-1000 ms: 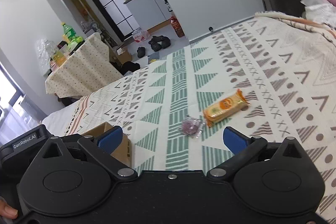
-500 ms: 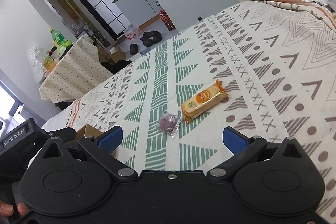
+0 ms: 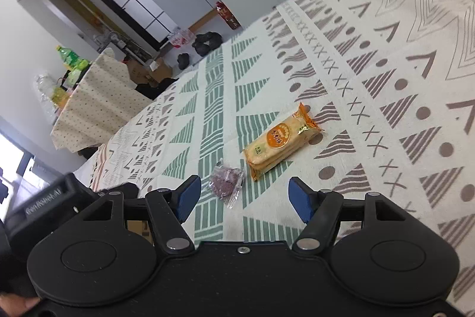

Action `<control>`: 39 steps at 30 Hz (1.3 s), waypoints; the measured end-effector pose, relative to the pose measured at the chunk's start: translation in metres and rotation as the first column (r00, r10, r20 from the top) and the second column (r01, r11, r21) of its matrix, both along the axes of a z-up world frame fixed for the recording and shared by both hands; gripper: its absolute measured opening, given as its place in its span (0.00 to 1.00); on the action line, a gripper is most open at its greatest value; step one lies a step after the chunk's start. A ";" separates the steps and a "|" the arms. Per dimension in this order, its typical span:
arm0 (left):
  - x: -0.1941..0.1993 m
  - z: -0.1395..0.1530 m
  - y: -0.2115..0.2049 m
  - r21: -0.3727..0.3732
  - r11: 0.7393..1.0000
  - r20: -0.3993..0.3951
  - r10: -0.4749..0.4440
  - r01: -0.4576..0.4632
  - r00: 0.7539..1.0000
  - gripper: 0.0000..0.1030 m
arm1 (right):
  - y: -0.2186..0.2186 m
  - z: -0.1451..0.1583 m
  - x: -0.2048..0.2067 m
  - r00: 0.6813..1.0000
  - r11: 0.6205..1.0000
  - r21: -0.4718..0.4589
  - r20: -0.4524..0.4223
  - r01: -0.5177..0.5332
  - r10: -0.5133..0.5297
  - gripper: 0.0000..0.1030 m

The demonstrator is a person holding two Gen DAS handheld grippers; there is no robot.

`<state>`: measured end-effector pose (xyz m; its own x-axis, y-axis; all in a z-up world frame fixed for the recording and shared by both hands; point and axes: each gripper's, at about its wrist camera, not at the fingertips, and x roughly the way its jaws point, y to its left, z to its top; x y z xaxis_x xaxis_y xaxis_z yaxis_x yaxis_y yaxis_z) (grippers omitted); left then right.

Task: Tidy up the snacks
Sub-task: 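Grasp the purple candy with the left gripper while the right grasps the orange biscuit pack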

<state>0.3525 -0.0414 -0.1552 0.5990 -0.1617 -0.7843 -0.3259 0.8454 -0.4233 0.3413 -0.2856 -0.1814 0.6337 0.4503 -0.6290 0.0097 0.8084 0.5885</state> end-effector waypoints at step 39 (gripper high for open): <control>0.078 -0.058 -0.010 0.041 0.999 -0.163 0.011 -0.005 0.987 0.32 | 0.010 -0.058 0.074 0.997 1.000 -0.027 -0.070 -0.016 0.014 0.39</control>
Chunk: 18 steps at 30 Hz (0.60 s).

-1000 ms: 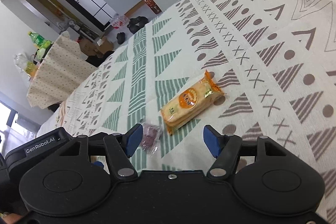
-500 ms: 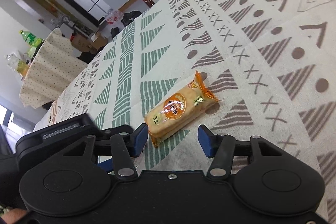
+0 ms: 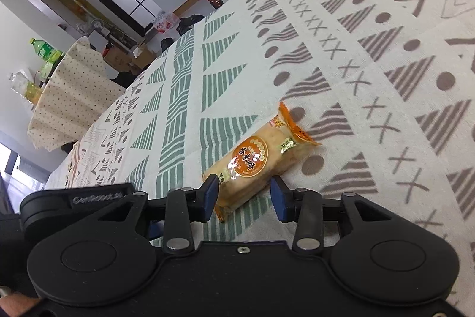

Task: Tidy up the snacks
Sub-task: 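Grasp the purple candy with the left gripper while the right grasps the orange biscuit pack, then carry the purple candy and orange biscuit pack over the cardboard box with both grippers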

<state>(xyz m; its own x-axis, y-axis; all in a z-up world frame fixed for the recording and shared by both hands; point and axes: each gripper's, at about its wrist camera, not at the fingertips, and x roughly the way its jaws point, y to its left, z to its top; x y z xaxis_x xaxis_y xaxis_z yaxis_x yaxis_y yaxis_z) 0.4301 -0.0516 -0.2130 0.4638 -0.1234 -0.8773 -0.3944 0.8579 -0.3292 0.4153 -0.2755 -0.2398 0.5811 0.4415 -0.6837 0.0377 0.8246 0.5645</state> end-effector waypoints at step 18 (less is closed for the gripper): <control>-0.001 0.012 0.034 0.014 0.998 0.025 0.054 -0.055 0.998 0.32 | 0.039 0.005 0.020 0.999 0.995 -0.100 0.050 -0.006 0.011 0.69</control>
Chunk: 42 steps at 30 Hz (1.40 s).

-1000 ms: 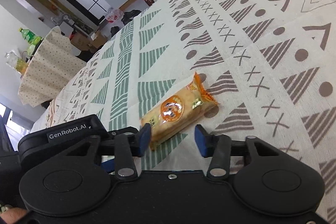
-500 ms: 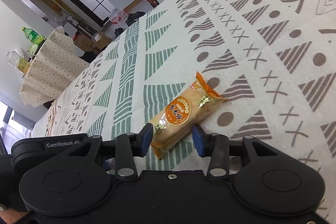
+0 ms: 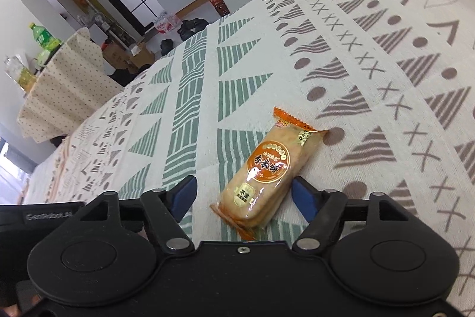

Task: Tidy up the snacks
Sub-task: 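Carry the purple candy and orange biscuit pack over the cardboard box with both grippers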

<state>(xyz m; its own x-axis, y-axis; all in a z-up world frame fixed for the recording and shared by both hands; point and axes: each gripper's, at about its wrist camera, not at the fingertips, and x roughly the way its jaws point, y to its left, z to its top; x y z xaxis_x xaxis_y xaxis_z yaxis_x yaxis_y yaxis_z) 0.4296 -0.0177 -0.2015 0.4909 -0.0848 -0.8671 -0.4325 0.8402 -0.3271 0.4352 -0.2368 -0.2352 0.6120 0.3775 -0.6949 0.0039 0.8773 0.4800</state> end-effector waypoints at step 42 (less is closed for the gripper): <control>-0.098 0.070 0.008 -0.009 1.000 0.066 0.004 -0.004 0.998 0.32 | 0.011 0.020 -0.061 1.000 0.915 -0.402 -0.002 0.004 -0.005 0.33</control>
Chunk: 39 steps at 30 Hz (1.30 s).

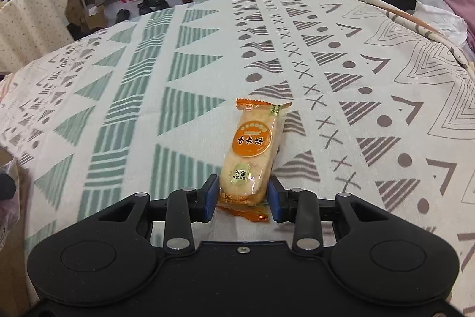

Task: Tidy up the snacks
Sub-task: 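Carry the purple candy and orange biscuit pack over the cardboard box with both grippers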

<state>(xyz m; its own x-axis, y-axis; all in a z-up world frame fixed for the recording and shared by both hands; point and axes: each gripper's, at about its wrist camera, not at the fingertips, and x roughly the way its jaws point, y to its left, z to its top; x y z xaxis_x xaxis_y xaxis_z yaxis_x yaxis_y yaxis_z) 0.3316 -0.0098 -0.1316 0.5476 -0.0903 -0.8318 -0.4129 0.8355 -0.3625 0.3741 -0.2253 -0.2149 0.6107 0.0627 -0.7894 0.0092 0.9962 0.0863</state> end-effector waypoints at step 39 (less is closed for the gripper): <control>-0.117 0.085 0.129 -0.047 0.990 0.189 0.140 -0.134 0.972 0.32 | 0.110 0.133 -0.116 0.968 0.983 0.067 0.195 -0.171 0.155 0.33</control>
<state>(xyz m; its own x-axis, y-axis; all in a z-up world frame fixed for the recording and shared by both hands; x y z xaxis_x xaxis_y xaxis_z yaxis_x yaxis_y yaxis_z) 0.2145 0.1195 -0.0466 0.7053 -0.0296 -0.7083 -0.4428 0.7618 -0.4728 0.2581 -0.1151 -0.0820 0.7241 0.2338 -0.6489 -0.1768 0.9723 0.1530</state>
